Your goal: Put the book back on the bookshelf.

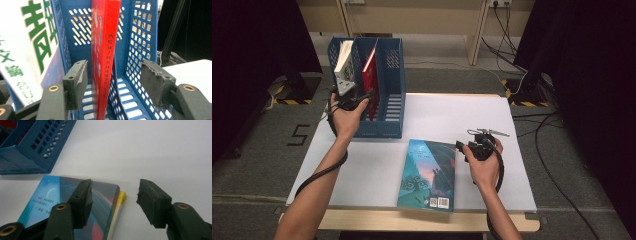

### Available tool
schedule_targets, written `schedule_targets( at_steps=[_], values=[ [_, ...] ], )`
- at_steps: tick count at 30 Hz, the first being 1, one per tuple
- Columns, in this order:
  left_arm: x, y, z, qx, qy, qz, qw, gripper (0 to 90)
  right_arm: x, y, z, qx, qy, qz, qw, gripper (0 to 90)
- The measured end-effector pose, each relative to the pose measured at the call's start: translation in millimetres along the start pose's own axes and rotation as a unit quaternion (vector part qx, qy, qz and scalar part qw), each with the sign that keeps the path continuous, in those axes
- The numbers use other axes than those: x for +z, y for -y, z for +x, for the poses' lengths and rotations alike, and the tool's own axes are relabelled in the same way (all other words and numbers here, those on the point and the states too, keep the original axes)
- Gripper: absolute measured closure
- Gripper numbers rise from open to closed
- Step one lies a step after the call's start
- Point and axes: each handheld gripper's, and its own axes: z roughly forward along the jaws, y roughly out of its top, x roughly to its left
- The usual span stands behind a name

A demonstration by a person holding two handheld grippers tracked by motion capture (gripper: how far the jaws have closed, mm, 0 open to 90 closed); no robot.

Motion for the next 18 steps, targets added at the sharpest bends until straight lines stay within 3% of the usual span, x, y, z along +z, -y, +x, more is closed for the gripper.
schedule_targets(
  at_steps=[10,18],
  values=[
    [-19.1,7.8,1.7,-0.005,0.017,0.004,0.9998,37.8,5.6,-4.9,1.1,0.011,-0.012,0.035,0.9992,46.3],
    [-34.8,17.2,-4.3,-0.015,0.04,0.011,0.999,39.1,7.6,-7.0,-1.0,0.022,-0.016,0.034,0.999,47.3]
  ],
)
